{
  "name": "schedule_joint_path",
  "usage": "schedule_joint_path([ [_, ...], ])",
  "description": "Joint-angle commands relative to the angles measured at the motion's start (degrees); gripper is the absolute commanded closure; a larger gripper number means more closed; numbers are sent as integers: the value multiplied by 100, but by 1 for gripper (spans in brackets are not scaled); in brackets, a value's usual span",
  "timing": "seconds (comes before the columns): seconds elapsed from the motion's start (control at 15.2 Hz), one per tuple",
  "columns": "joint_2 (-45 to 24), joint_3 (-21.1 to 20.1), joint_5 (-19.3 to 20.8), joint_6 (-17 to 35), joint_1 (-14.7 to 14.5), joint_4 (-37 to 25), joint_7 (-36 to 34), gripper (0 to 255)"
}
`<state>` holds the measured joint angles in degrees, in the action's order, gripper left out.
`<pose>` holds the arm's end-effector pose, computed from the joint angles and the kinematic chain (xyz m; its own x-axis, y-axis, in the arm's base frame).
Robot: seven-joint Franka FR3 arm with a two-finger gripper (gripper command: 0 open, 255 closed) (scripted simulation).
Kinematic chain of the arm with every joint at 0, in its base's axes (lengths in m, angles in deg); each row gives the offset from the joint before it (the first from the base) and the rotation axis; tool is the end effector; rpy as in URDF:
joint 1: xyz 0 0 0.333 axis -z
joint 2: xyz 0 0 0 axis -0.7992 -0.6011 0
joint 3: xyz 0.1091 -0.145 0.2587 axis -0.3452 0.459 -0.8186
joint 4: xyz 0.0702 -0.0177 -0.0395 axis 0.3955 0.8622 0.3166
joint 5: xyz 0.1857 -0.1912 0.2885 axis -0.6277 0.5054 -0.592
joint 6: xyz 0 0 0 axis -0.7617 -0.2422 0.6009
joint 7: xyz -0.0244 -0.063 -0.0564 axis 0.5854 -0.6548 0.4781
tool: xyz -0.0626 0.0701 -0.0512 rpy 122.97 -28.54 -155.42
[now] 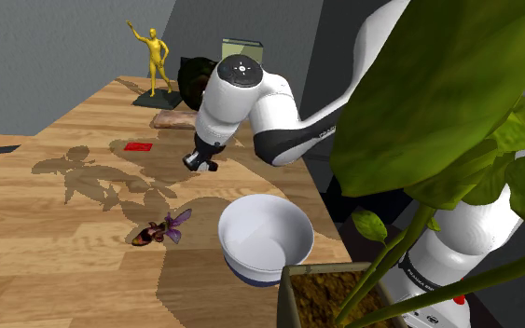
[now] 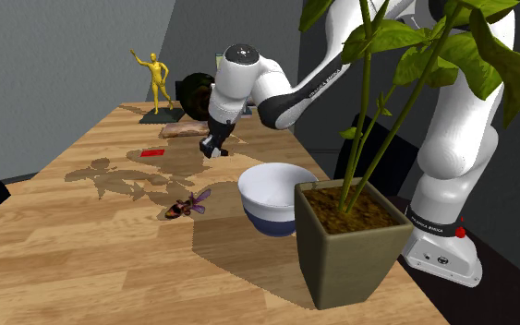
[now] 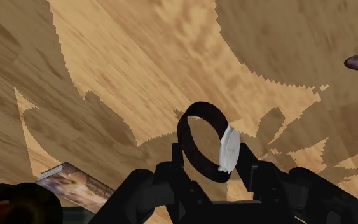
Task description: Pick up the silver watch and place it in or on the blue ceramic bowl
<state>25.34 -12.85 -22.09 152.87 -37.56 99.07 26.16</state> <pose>0.5094 0.2932 0.3912 0.8441 0.2247 0.4869 0.1307 -0.9668 0.2195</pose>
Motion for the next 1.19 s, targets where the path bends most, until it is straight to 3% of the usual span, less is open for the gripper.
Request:
schedule_joint_path([
  [0.0,90,-50,-191,-61,40,-49,166,255],
  [1.12,878,-259,-1684,-710,253,-568,1485,255],
])
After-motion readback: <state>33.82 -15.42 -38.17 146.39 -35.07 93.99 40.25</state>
